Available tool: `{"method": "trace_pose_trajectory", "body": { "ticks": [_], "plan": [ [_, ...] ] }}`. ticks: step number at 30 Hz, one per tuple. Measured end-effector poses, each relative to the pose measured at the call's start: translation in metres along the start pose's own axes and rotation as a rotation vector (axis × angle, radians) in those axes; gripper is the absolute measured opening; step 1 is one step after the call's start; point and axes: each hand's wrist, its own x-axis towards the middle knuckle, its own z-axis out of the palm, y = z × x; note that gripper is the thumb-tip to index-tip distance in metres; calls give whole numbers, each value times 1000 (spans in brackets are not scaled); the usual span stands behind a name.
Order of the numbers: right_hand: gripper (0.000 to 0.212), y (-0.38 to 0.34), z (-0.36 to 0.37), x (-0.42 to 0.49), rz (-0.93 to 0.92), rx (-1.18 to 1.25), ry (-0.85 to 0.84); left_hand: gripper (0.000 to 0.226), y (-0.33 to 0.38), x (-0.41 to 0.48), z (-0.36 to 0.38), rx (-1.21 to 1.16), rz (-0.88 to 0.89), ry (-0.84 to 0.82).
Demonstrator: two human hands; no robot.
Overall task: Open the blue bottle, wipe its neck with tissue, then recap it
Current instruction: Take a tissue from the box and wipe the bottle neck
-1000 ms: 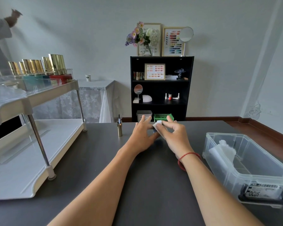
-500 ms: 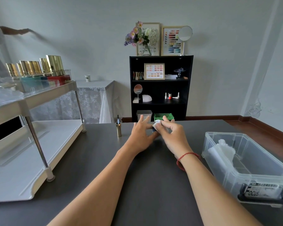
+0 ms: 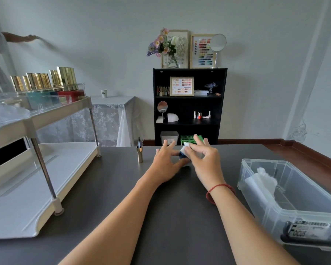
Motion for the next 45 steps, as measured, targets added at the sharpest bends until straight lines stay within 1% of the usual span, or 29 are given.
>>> {"method": "trace_pose_trajectory", "body": {
  "ticks": [3,5,9,11,13,15,17,20,23,27,31,34,39,41,45],
  "plan": [
    [27,0,2,1,-72,-172,-25,31,-1,-1,-1,-1,9,19],
    [26,1,2,2,-123,-253,-7,31,0,-2,-2,-10,12,29],
    [16,-1,2,5,-255,-346,64,34,1,-3,-2,-30,18,38],
    [16,-2,3,5,-276,-337,83,35,1,-3,-1,-40,10,42],
    [18,-4,5,4,-218,-234,98,35,1,-2,-1,-45,3,46],
    [20,-6,4,3,-113,-75,118,37,2,-1,-1,-43,-19,45],
    [26,-6,2,2,-18,22,76,38,3,-1,-1,-39,-19,43],
    [38,-6,0,-2,85,51,-51,35,2,-2,-2,-51,4,47],
    [45,-5,0,-2,135,59,-119,34,1,-2,-3,-48,13,53],
    [43,-5,-1,-2,131,53,-151,31,-1,-2,-3,-46,32,55],
    [32,-7,0,-3,32,18,-82,31,-1,-2,-3,-22,14,48],
    [29,-8,0,-3,0,10,-45,34,0,-1,-3,-25,-19,34],
    [24,-7,-3,-4,35,149,-12,37,2,-4,-4,-59,-30,32],
    [25,-7,-5,-4,64,201,19,38,2,-4,-5,-70,-53,43],
    [28,-8,-2,-4,58,115,9,37,2,-4,-4,-48,-43,35]
  ]
}}
